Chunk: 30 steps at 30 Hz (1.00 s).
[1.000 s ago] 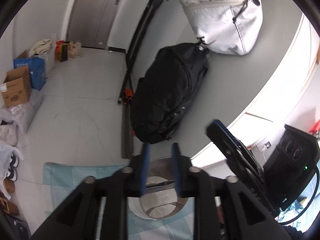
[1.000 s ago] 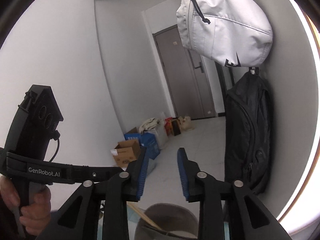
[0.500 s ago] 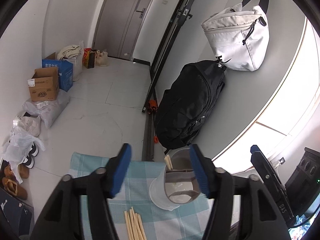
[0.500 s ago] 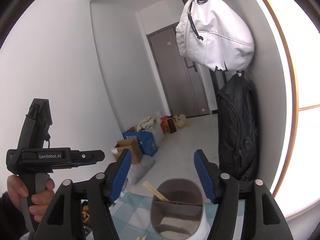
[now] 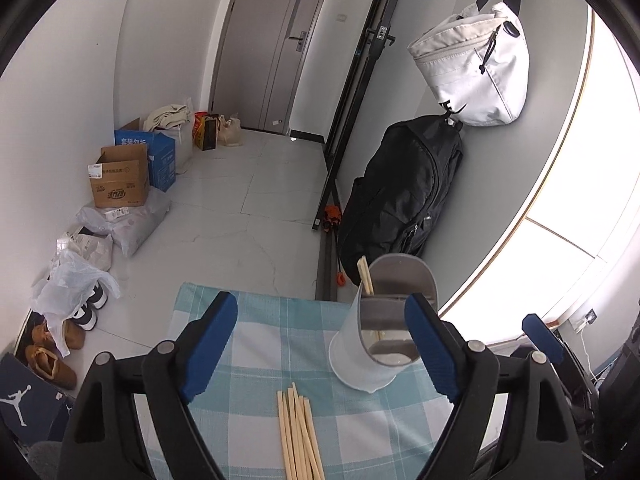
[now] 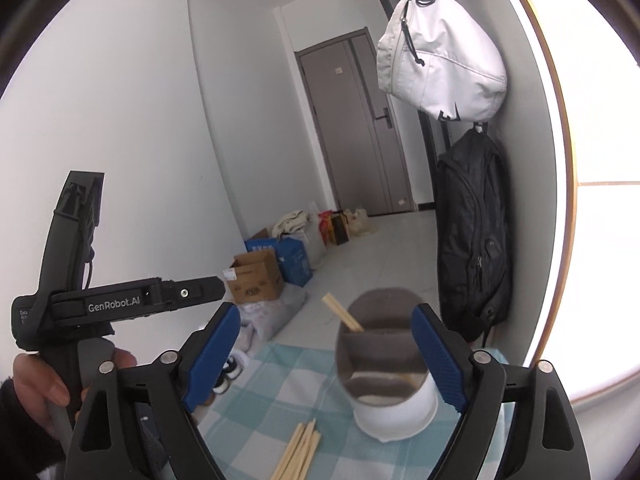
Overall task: Organize utensils
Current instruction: 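Move both open tools back toward the chopstick bundle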
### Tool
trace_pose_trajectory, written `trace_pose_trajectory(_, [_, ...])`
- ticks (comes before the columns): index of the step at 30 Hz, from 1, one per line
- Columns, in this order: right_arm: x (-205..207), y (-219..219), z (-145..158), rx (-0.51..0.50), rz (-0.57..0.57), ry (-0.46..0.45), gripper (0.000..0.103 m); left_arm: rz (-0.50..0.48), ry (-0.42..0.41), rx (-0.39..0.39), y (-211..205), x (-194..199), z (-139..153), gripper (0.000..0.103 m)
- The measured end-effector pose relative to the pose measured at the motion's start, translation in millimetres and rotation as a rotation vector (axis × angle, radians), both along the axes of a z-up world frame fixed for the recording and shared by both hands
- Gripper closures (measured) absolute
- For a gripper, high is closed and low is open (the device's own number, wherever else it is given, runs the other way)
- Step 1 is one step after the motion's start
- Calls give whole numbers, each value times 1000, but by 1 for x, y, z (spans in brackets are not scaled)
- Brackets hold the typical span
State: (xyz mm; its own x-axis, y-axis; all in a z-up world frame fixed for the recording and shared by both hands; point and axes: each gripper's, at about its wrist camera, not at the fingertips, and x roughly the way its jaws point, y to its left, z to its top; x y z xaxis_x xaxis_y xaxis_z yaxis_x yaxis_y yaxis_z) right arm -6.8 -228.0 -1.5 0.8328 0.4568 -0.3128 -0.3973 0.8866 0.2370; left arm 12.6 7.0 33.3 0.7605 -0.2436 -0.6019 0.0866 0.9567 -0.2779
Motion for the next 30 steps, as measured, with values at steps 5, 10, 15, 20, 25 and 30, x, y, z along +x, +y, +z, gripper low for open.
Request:
trace_pose_trajectory(5, [-24,9,-20,8,-42,17,5,-27,-6,70,-7,-16,-21,20])
trace_pose_trajectory(10, [-35,17,-46,-25,-70,57,0,-26,1,106,-6,-27,-44,20])
trace_pose_trajectory(15, [-38,20,-67,-41,-66,119,0,8,33,102,4,-30,-63,20])
trace_pose_trajectory(20, [-32,30,-81,-95,-51,162,0,98,37,112,16,-23,-77,20])
trace_pose_trajectory(25, [-16,37,-102,-104,-43,253,0,99,59,116,27,-19,-95,20])
trace_pose_trajectory(30, [6,50,-124,-129,33,387,19,109,158,82,47,-7,-113,20])
